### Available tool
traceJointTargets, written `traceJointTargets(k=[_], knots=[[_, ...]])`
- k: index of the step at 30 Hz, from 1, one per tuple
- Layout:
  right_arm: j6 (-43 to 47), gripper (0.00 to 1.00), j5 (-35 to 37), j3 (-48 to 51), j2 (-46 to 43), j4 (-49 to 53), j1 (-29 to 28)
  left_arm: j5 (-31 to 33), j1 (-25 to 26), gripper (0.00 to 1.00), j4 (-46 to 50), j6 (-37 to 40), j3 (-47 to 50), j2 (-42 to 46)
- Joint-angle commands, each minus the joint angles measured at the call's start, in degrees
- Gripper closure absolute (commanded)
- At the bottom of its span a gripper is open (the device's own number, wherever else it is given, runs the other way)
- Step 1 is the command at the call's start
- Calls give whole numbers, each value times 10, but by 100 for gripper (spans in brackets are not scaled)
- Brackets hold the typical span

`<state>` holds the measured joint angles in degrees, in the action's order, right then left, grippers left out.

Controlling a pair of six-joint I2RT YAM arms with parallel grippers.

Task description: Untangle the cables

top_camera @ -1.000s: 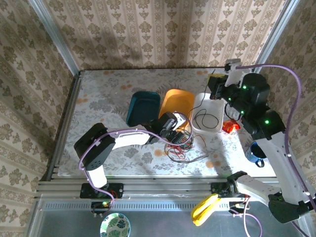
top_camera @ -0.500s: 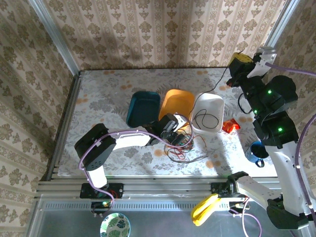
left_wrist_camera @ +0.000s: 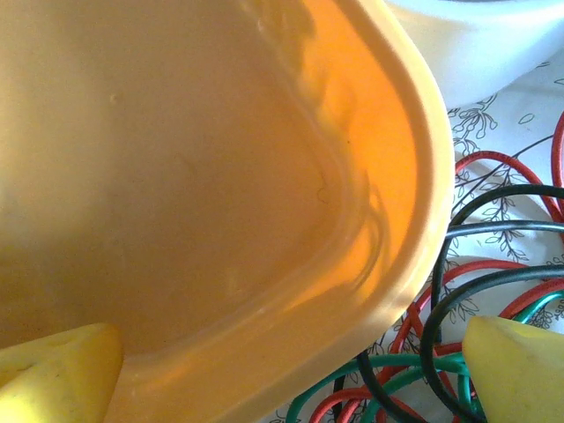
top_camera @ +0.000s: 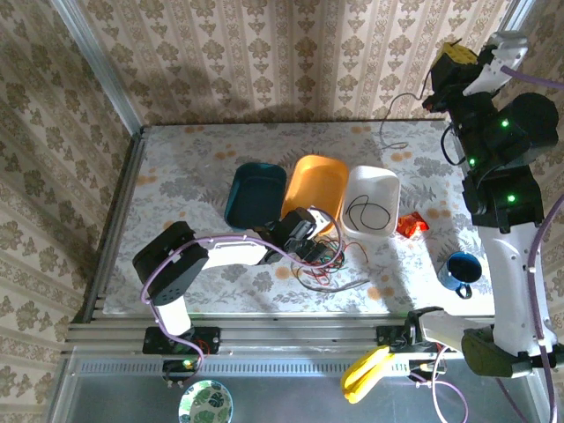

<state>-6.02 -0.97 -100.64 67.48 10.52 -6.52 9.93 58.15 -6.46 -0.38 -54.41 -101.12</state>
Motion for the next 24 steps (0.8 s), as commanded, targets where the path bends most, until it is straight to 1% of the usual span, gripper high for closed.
traceJointTargets(k=[1,8,15,18,21,24], knots=[[-12,100,-22,1,11,37,11,8,5,0,28,-15,12,8],[-29,100,-28,90,-6,53,35,-6,6,0,27,-9,-7,25],[-26,100,-25,192,-26,74,36,-4,6,0,4,5,-39,41],[-48,100,-17,253,-38,74,36,17,5,0,-17,13,-65,46],[-89,100,-2,323,-51,64,32,49,2,0,-49,3,-81,58],[-115,100,67,386,-64,64,14,93,-10,0,-88,-28,-73,77]])
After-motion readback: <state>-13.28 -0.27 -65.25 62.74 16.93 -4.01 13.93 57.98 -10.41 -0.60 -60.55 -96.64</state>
